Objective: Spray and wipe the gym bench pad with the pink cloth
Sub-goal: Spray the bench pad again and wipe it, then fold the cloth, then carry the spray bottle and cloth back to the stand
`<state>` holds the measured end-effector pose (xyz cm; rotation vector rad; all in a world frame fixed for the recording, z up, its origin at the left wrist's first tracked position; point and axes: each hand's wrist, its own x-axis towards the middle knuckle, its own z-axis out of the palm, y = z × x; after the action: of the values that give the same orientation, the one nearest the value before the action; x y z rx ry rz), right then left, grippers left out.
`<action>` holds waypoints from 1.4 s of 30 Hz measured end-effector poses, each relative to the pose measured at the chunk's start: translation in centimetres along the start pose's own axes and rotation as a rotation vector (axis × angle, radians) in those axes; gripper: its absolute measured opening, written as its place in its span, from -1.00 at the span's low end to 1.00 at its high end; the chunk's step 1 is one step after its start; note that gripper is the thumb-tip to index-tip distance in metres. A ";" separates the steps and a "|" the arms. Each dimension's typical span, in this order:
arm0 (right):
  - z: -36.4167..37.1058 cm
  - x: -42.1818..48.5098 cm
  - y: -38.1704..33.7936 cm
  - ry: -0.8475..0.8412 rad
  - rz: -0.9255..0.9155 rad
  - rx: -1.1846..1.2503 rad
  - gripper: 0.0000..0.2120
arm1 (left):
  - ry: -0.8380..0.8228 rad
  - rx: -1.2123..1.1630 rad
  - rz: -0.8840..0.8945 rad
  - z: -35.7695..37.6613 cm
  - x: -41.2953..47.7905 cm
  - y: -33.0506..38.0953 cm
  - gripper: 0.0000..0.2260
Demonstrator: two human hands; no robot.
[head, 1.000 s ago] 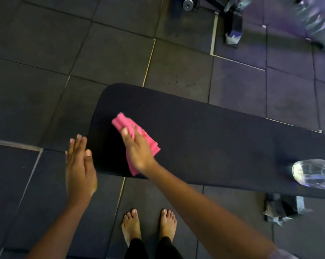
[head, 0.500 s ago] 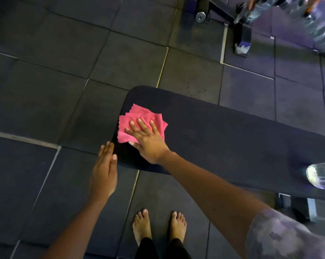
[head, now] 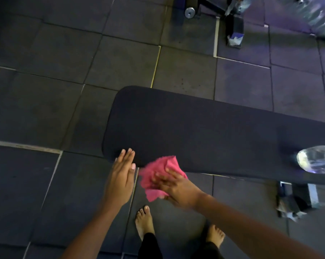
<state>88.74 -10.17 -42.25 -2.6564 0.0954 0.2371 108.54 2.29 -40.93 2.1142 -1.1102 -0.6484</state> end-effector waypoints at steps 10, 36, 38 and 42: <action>-1.8 -25.7 3.5 0.515 1.069 1.365 -0.55 | -0.130 -0.095 0.043 11.2 0.0 15.0 -0.72; -5.3 -45.0 12.9 1.216 1.152 2.115 -0.64 | -0.212 -0.270 0.237 37.3 5.0 42.3 -0.63; -6.0 -45.9 12.4 1.285 1.193 2.070 -0.67 | -0.234 -0.276 0.216 37.1 4.8 42.9 -0.66; -9.4 -48.7 9.2 1.402 1.276 1.946 -0.65 | -0.379 -0.209 0.350 34.3 2.1 45.5 -0.64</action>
<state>41.26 -21.32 -29.22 -0.1523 1.4204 -0.8721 62.63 -29.79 -30.31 1.6044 -1.5017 -0.9694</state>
